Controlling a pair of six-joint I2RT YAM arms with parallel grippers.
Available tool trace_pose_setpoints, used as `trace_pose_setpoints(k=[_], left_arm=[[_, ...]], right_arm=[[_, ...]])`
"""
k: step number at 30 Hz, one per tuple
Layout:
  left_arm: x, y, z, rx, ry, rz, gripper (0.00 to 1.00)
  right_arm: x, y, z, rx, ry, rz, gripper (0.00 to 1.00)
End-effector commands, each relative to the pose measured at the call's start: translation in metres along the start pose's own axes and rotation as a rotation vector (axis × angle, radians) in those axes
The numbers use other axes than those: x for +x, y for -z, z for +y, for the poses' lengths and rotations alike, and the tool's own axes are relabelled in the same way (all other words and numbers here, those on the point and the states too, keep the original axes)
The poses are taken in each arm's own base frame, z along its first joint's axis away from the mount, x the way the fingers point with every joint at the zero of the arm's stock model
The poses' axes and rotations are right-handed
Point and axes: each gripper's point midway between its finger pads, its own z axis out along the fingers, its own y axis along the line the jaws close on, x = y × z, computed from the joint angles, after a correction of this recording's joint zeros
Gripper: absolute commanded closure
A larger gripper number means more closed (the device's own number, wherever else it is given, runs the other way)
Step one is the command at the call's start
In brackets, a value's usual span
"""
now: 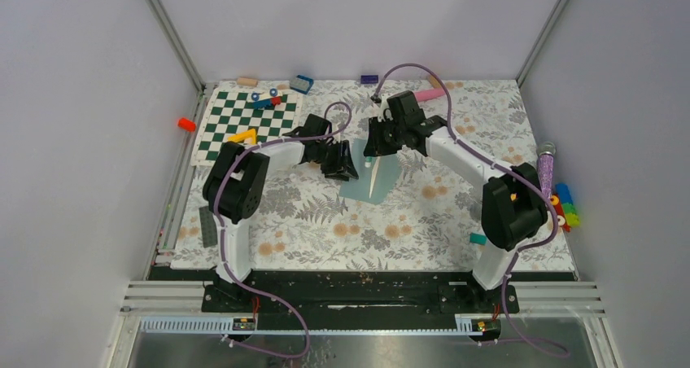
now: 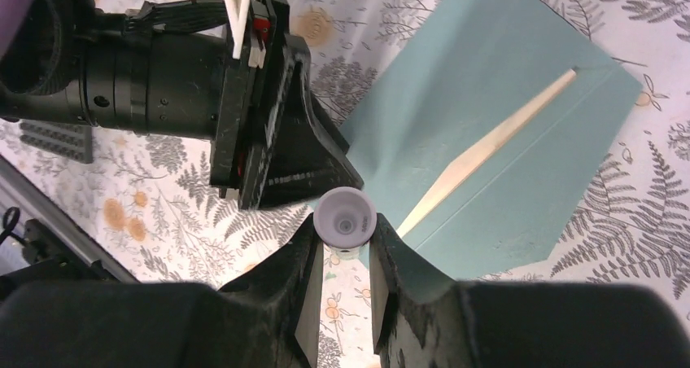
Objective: Place the letter into the envelope and seal it
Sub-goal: Paint the envelope at the center of the board, then place the solid glue at the center of the board.
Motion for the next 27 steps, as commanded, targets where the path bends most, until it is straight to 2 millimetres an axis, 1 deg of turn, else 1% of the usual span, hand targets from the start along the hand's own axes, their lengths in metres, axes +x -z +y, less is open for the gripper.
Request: trace_pose_setpoints(k=[1, 4, 6, 7, 8, 10, 11, 12, 15, 16, 20, 22, 24, 27], left_arm=[[-0.025, 0.03, -0.023, 0.044, -0.082, -0.118, 0.44], [-0.035, 0.048, -0.032, 0.089, -0.099, -0.177, 0.26], [-0.044, 0.064, -0.038, 0.124, -0.104, -0.221, 0.13], [-0.049, 0.072, -0.038, 0.142, -0.101, -0.243, 0.04], [-0.053, 0.079, -0.039, 0.159, -0.105, -0.265, 0.02], [-0.061, 0.093, -0.039, 0.172, -0.107, -0.3, 0.01], [-0.066, 0.101, -0.037, 0.175, -0.107, -0.321, 0.01], [-0.071, 0.11, -0.035, 0.178, -0.106, -0.344, 0.01], [-0.089, 0.142, -0.024, 0.174, -0.106, -0.43, 0.01], [-0.095, 0.155, -0.021, 0.17, -0.109, -0.461, 0.01], [-0.11, 0.193, -0.001, 0.123, -0.108, -0.558, 0.01], [-0.114, 0.208, 0.008, 0.105, -0.102, -0.593, 0.01], [-0.116, 0.219, 0.017, 0.096, -0.09, -0.616, 0.01], [-0.116, 0.229, 0.029, 0.089, -0.065, -0.635, 0.01]], right_arm=[[-0.007, 0.006, 0.016, -0.096, -0.005, -0.012, 1.0], [-0.01, 0.0, 0.019, -0.11, -0.047, 0.009, 1.0], [-0.014, -0.006, 0.022, -0.118, -0.081, 0.024, 1.0], [-0.016, -0.01, 0.023, -0.121, -0.103, 0.034, 1.0], [-0.018, -0.014, 0.025, -0.127, -0.123, 0.042, 1.0], [-0.024, -0.023, 0.027, -0.138, -0.158, 0.05, 1.0], [-0.023, -0.031, 0.028, -0.145, -0.182, 0.067, 1.0], [-0.027, -0.036, 0.031, -0.157, -0.205, 0.071, 1.0], [-0.023, -0.059, 0.039, -0.183, -0.262, 0.127, 1.0], [-0.02, -0.068, 0.042, -0.187, -0.271, 0.151, 1.0], [-0.011, -0.094, 0.062, -0.214, -0.285, 0.215, 1.0], [-0.009, -0.104, 0.076, -0.234, -0.283, 0.24, 1.0], [-0.007, -0.112, 0.087, -0.245, -0.278, 0.261, 1.0], [-0.006, -0.122, 0.102, -0.255, -0.259, 0.274, 0.96]])
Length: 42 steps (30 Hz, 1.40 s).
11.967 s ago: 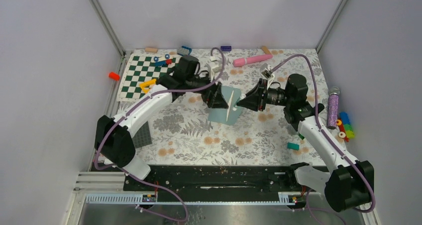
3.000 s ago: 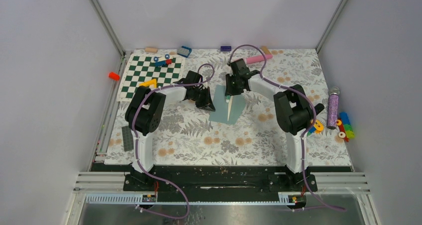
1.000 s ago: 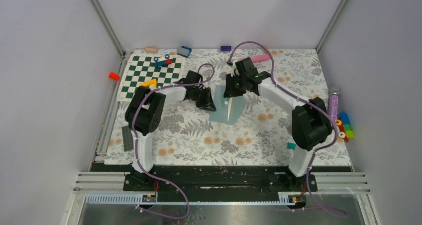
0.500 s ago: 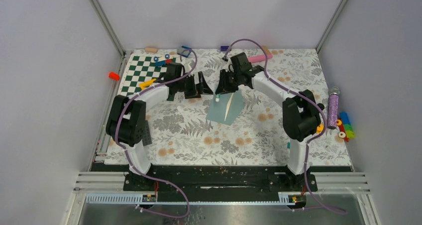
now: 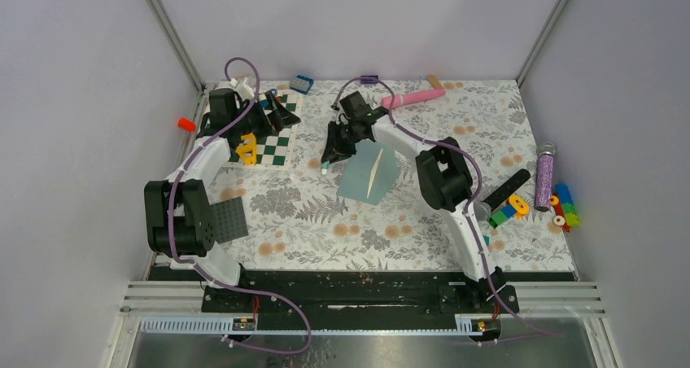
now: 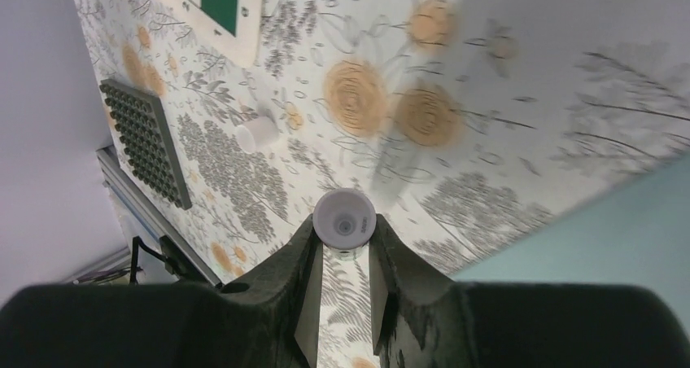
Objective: Place the letter into the envelope and seal it
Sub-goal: Place the solid glue at the center of the board.
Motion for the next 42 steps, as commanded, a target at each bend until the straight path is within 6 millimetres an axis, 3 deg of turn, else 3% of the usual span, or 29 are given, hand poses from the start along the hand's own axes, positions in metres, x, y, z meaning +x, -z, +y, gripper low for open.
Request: trace_pose_setpoints(k=[1, 9, 14, 22, 27, 36, 42], left_arm=[[-0.011, 0.016, 0.0, 0.033, -0.037, -0.048, 0.01], [-0.003, 0.013, 0.008, 0.035, 0.01, -0.028, 0.01], [-0.002, 0.01, 0.009, 0.047, 0.025, -0.026, 0.01], [0.001, 0.009, 0.008, 0.059, 0.036, -0.022, 0.01], [0.002, 0.009, 0.009, 0.06, 0.041, -0.019, 0.01], [0.006, 0.005, 0.013, 0.063, 0.061, -0.006, 0.01], [0.007, 0.004, 0.011, 0.069, 0.063, -0.001, 0.01]], right_arm=[[0.007, -0.007, 0.045, -0.061, 0.021, 0.038, 0.95], [0.037, -0.033, 0.046, -0.052, -0.027, 0.119, 0.88], [0.042, -0.039, 0.037, -0.026, -0.039, 0.13, 0.82], [0.048, -0.043, 0.03, -0.011, -0.064, 0.148, 0.59], [0.046, -0.041, 0.029, -0.001, -0.052, 0.136, 0.5], [0.04, -0.036, 0.03, 0.004, -0.025, 0.12, 0.49], [0.022, 0.0, 0.039, -0.009, 0.102, 0.071, 0.48]])
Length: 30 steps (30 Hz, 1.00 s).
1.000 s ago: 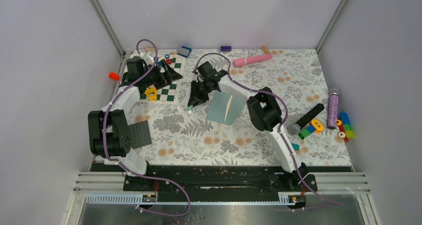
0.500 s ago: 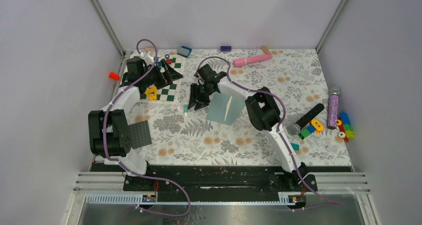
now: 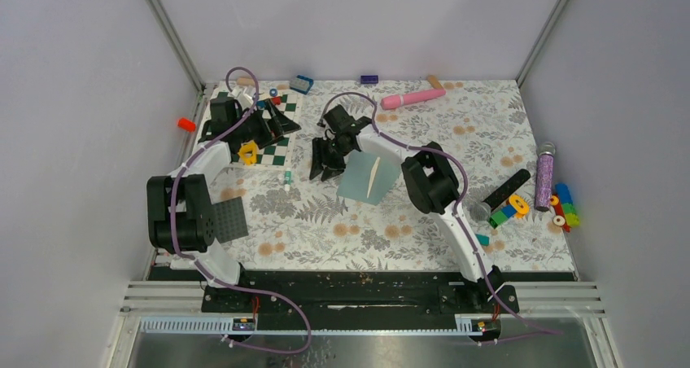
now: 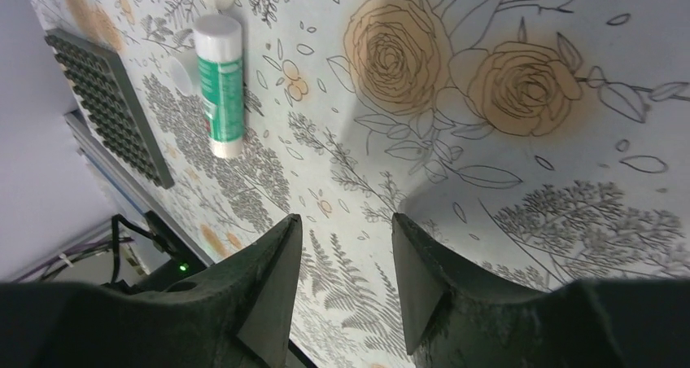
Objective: Place the letter into the envelope and seal it
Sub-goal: Place the solid glue at the center of the board.
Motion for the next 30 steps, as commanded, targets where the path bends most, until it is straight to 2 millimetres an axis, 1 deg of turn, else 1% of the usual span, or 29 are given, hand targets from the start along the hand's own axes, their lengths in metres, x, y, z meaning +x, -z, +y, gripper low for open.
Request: trace_pose_setpoints(k=[1, 2, 4, 6, 8, 10, 13, 14, 15, 16, 18, 20, 24, 29, 30], left_arm=[[-0.007, 0.0, -0.011, 0.049, -0.039, -0.018, 0.01], [-0.006, -0.001, -0.012, 0.051, -0.041, -0.016, 0.01], [-0.004, -0.003, -0.016, 0.056, -0.053, -0.01, 0.01], [0.001, -0.007, -0.019, 0.058, -0.063, 0.008, 0.01], [0.007, -0.013, -0.022, 0.048, -0.092, 0.035, 0.01], [0.016, -0.019, -0.027, 0.038, -0.112, 0.073, 0.01], [0.033, -0.032, -0.037, 0.045, -0.143, 0.132, 0.01], [0.04, -0.038, -0.04, 0.048, -0.152, 0.156, 0.01], [0.048, -0.043, -0.043, 0.05, -0.163, 0.181, 0.01], [0.054, -0.049, -0.047, 0.05, -0.176, 0.2, 0.01], [0.072, -0.061, -0.056, 0.049, -0.208, 0.248, 0.01], [0.087, -0.074, -0.059, 0.032, -0.231, 0.286, 0.01], [0.107, -0.095, -0.055, 0.0, -0.222, 0.332, 0.02], [0.119, -0.111, -0.04, -0.044, -0.182, 0.35, 0.06], [0.122, -0.113, -0.039, -0.05, -0.174, 0.352, 0.09]], right_arm=[[-0.021, 0.056, 0.02, -0.013, 0.139, -0.086, 0.48], [-0.024, 0.07, 0.025, -0.022, 0.168, -0.108, 0.47], [-0.029, 0.094, 0.026, -0.026, 0.214, -0.141, 0.47], [-0.032, 0.118, 0.024, -0.025, 0.254, -0.174, 0.46], [-0.03, 0.14, 0.016, -0.021, 0.28, -0.196, 0.45], [-0.027, 0.162, 0.0, 0.0, 0.283, -0.218, 0.44], [-0.017, 0.188, -0.034, 0.046, 0.249, -0.238, 0.43], [-0.01, 0.191, -0.056, 0.065, 0.211, -0.231, 0.43], [-0.004, 0.195, -0.069, 0.077, 0.188, -0.235, 0.43], [0.002, 0.199, -0.08, 0.09, 0.17, -0.241, 0.43], [0.012, 0.198, -0.103, 0.119, 0.132, -0.235, 0.42], [0.019, 0.195, -0.122, 0.143, 0.081, -0.225, 0.42], [0.023, 0.185, -0.15, 0.186, -0.025, -0.228, 0.41], [0.021, 0.181, -0.179, 0.239, -0.135, -0.253, 0.4], [0.021, 0.18, -0.184, 0.243, -0.154, -0.256, 0.4]])
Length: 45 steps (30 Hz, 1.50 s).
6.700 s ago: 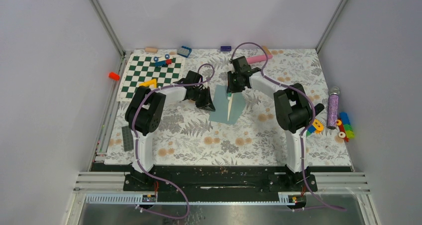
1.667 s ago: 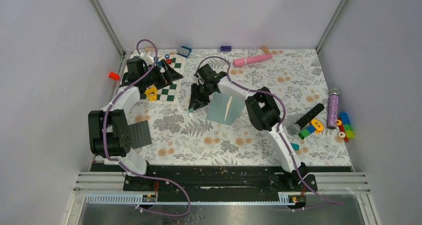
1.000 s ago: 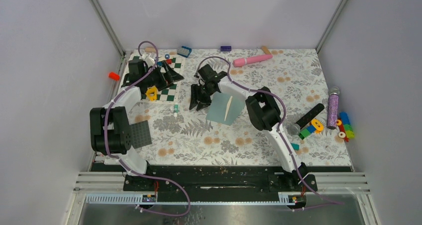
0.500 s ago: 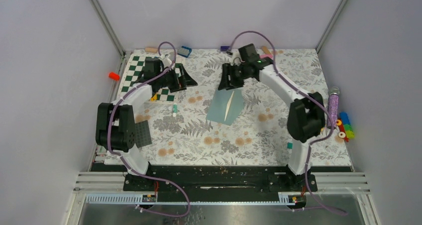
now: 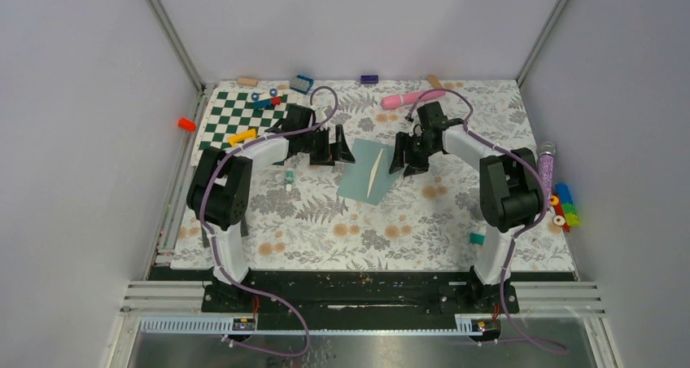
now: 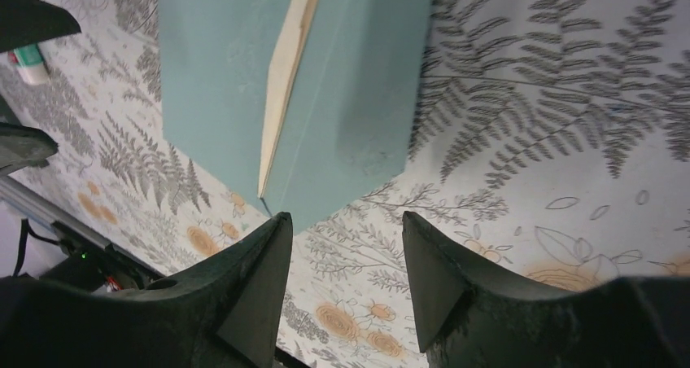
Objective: Place the letter into the envelope and seal it
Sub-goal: Place the solid glue at the center of the board, then seal the envelope flap on the envelope.
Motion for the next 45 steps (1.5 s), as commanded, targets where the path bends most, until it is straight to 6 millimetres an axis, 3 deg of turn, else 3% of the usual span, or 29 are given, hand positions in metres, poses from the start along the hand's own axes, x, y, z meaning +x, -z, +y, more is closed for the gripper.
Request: trace_pose_setpoints(k=[1, 13, 22, 26, 34, 41, 45], left_arm=[[-0.015, -0.009, 0.009, -0.045, 0.016, -0.044, 0.1], [0.018, -0.038, 0.016, -0.028, 0.092, 0.035, 0.33], [0.034, -0.047, 0.021, -0.053, 0.105, 0.073, 0.49], [0.038, -0.051, 0.024, -0.054, 0.116, 0.087, 0.52], [0.045, -0.057, 0.02, -0.062, 0.099, 0.116, 0.54], [0.047, -0.058, 0.02, -0.072, 0.09, 0.122, 0.55], [0.047, -0.058, 0.019, -0.072, 0.087, 0.122, 0.55]], right_arm=[[-0.019, -0.003, -0.021, 0.042, -0.092, -0.076, 0.4], [-0.01, -0.026, -0.022, -0.026, -0.19, 0.003, 0.4], [-0.026, -0.024, 0.023, -0.274, -0.246, 0.004, 0.39], [-0.029, -0.019, 0.039, -0.376, -0.256, 0.016, 0.38], [-0.033, -0.018, 0.047, -0.422, -0.265, 0.012, 0.36], [-0.035, -0.028, 0.059, -0.426, -0.247, 0.024, 0.36], [-0.034, -0.041, 0.053, -0.379, -0.254, 0.021, 0.36]])
